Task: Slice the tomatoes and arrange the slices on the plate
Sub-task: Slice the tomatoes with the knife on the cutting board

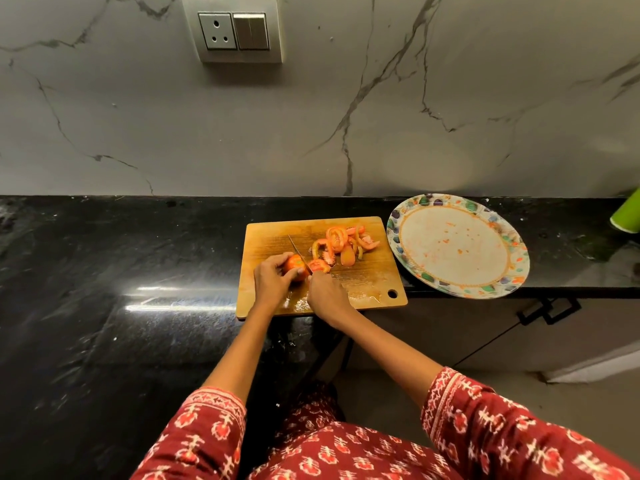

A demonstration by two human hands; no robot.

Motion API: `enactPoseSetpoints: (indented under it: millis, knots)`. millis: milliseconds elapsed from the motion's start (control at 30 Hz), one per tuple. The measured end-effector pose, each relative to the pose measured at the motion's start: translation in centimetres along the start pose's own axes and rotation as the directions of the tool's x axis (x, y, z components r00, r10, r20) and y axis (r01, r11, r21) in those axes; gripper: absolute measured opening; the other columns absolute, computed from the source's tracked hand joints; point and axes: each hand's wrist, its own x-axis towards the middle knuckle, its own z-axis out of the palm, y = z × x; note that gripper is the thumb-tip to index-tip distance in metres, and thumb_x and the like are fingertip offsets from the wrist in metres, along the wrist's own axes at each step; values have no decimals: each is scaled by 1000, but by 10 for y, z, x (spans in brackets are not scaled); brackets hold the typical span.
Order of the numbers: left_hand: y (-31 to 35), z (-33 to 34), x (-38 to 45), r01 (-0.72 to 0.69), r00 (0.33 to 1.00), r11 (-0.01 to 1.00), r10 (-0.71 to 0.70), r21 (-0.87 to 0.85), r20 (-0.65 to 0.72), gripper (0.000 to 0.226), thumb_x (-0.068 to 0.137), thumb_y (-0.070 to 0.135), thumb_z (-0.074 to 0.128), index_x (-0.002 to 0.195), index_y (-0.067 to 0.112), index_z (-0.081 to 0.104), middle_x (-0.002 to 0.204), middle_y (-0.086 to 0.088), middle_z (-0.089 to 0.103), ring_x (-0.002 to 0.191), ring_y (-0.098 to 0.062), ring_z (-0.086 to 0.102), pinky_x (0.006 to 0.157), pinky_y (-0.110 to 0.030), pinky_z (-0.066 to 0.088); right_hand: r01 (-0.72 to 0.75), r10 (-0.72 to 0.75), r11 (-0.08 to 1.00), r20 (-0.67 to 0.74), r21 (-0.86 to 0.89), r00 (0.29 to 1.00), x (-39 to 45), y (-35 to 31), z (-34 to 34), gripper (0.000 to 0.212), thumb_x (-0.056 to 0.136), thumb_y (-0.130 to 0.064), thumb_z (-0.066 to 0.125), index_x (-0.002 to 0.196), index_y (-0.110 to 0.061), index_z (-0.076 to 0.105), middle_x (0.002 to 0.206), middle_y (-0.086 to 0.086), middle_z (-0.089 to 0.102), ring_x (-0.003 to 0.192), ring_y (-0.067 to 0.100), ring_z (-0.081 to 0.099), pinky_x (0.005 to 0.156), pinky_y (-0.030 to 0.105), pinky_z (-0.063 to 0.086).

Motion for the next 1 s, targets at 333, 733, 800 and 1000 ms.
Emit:
enactPoseSetpoints:
  millis: [333,733,800,1000]
  knots:
    - [-8,-2,-1,24,1000,997,-25,-75,-13,41,76,1,71,115,-4,60,118,-18,62,112,-18,54,86,-5,36,35,-40,997,77,62,996,-1,8,5,31,102,-19,30,110,2,51,111,22,58,103,37,55,69,34,34]
    - [-15,-6,4,38,999,997,-36,-70,32,40,78,3,70,117,-1,61,119,-15,62,112,-15,53,86,-8,36,88,-84,996,83,-35,993,4,7,9,25,102,-15,31,107,0,50,109,21,60,101,37,56,68,34,36]
    - [-15,-5,4,36,999,997,-34,-73,22,40,78,4,70,117,-1,61,118,-15,62,112,-15,53,85,-8,36,73,-70,996,88,-41,994,4,6,10,26,101,-14,31,109,2,51,110,22,59,102,37,56,69,35,36]
    - [-16,-4,6,50,998,994,-47,-99,34,40,79,4,69,118,-1,60,120,-14,61,115,-17,53,86,-12,39,13,-7,999,162,-31,987,16,-2,8,23,97,-9,38,107,3,55,113,21,60,104,36,58,74,35,43]
